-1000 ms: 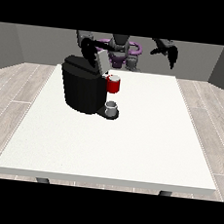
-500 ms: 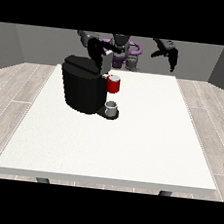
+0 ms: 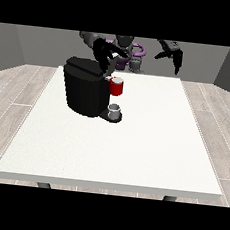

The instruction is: Insert the coffee pod into the coffee machine and close the lid

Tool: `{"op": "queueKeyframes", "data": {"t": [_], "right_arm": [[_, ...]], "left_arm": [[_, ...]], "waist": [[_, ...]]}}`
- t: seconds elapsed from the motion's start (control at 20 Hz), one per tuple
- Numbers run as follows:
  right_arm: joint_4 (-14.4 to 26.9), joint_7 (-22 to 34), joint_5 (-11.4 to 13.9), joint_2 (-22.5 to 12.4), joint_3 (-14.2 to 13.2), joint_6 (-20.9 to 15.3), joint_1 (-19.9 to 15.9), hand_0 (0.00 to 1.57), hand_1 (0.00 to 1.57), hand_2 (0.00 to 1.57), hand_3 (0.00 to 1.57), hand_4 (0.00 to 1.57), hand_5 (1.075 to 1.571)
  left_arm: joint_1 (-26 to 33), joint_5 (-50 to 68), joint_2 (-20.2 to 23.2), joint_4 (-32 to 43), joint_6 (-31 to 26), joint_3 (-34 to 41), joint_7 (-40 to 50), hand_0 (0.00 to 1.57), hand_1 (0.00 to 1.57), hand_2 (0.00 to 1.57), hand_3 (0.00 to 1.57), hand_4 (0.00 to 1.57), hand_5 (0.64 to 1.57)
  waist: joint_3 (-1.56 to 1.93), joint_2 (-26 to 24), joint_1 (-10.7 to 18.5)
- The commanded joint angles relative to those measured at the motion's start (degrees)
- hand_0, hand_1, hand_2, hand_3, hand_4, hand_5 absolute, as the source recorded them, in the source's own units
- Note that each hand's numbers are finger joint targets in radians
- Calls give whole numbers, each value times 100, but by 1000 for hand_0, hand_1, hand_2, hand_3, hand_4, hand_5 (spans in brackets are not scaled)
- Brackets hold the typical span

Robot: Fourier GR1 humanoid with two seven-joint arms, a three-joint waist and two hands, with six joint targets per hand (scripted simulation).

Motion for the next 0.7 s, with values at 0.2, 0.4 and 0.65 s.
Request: {"op": "queueKeyframes", "data": {"t": [0.2,0.4,0.65], "right_arm": [[-292,-165,172,148,269,72,-895,0,0,0,0,160,1571],[-556,257,224,-109,179,105,-976,0,0,0,0,146,1571],[-901,749,276,-352,64,-4,-1106,0,0,0,0,0,1571]], "left_arm": [[-403,-47,-163,-11,41,-182,-102,0,0,0,0,386,1571],[-442,-2,-28,-45,-217,-255,-28,0,0,0,0,438,1571],[-696,-13,-139,-132,-238,-400,-36,0,0,0,0,424,1571]], "waist": [[-90,404,713],[-88,452,1117],[-83,690,1484]]}}
